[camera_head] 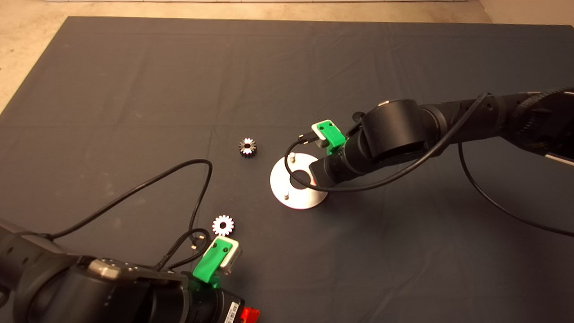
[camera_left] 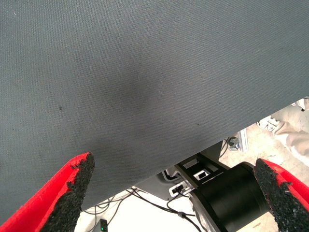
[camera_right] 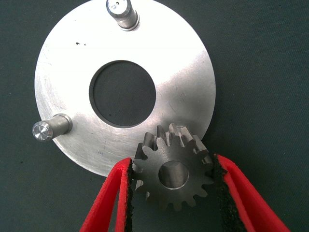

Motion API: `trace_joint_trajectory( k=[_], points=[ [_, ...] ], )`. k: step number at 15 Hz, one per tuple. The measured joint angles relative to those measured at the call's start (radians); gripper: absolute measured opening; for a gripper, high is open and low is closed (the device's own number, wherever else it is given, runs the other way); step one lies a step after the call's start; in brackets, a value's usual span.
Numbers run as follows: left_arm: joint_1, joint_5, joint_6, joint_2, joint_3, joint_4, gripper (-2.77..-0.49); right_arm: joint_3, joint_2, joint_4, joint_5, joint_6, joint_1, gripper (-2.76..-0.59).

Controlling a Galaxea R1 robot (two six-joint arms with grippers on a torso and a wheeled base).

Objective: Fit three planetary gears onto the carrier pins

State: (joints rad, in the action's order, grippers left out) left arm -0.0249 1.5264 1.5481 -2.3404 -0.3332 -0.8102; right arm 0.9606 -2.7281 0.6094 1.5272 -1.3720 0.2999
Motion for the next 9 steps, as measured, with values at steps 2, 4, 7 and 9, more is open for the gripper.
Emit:
trace_joint_trajectory(
  k=[2, 4, 7, 9],
  points=[
    [0.0, 0.0, 0.0, 0.0, 0.0, 0.0, -0.9, 0.0, 0.002, 0.0, -0.001, 0.002, 0.0, -2.44],
    [0.0, 0.0, 0.0, 0.0, 0.0, 0.0, -0.9, 0.0, 0.003, 0.0, 0.001, 0.002, 0.001, -2.44],
    [0.0, 0.0, 0.0, 0.0, 0.0, 0.0, -0.9, 0.0, 0.009, -0.001, 0.003, 0.002, 0.009, -2.44],
    [0.0, 0.0, 0.0, 0.0, 0.0, 0.0, -0.9, 0.0, 0.014, -0.001, 0.006, 0.003, 0.01, -2.44]
  ],
)
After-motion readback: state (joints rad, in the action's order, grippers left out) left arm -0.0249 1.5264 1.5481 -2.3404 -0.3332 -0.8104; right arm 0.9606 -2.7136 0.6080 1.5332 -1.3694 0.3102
